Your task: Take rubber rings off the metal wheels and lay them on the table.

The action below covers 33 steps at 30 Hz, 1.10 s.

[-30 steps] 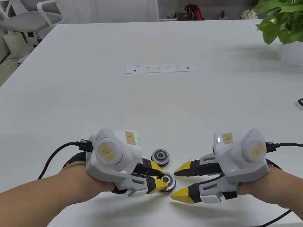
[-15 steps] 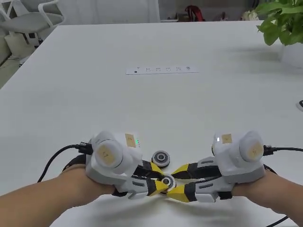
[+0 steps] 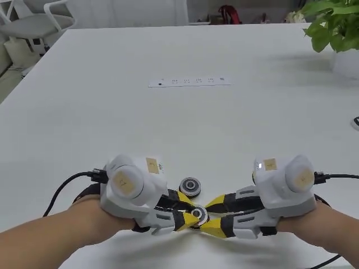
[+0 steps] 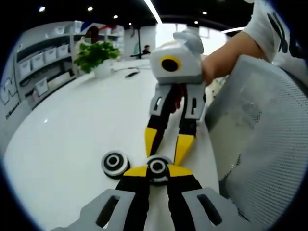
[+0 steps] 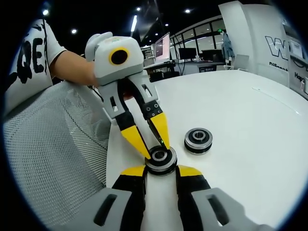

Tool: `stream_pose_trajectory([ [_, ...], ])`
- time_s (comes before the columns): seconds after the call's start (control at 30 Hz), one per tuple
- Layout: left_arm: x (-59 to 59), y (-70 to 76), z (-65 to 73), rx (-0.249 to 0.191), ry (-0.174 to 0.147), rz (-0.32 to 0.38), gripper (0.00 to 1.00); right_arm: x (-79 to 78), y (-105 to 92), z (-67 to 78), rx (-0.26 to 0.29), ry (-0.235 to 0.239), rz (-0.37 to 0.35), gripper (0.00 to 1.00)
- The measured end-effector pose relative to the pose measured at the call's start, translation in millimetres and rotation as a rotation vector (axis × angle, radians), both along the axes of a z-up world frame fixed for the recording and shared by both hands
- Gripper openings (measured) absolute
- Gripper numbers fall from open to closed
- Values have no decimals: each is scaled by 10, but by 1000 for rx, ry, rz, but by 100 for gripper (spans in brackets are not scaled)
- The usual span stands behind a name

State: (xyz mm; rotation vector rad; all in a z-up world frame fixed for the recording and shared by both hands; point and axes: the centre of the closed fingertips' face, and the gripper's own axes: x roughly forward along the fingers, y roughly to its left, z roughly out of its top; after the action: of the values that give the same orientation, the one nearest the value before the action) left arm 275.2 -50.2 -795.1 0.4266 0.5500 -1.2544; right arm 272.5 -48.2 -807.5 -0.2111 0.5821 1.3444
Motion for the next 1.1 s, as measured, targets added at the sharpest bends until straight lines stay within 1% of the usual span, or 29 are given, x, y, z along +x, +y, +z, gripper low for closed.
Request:
stream_pose_trajectory([
  [0.3,1,3,2,0,-2,3,13,-3,-15,-3,-12,-21,14,17],
  [0.67,4,7,-1,0,-2,8,13,-9,-41,-14,-18,-21,13,13],
  [0.77,3,7,0,2,-5,8,13,-3,-56,-26,-22,-22,10,11],
  [0.8,3,7,0,2,-6,8,13,-7,-61,-25,-18,-12,3,10],
  [1.1,5,6,0,2,-9,8,13,-12,-77,-27,-20,-10,-1,6],
])
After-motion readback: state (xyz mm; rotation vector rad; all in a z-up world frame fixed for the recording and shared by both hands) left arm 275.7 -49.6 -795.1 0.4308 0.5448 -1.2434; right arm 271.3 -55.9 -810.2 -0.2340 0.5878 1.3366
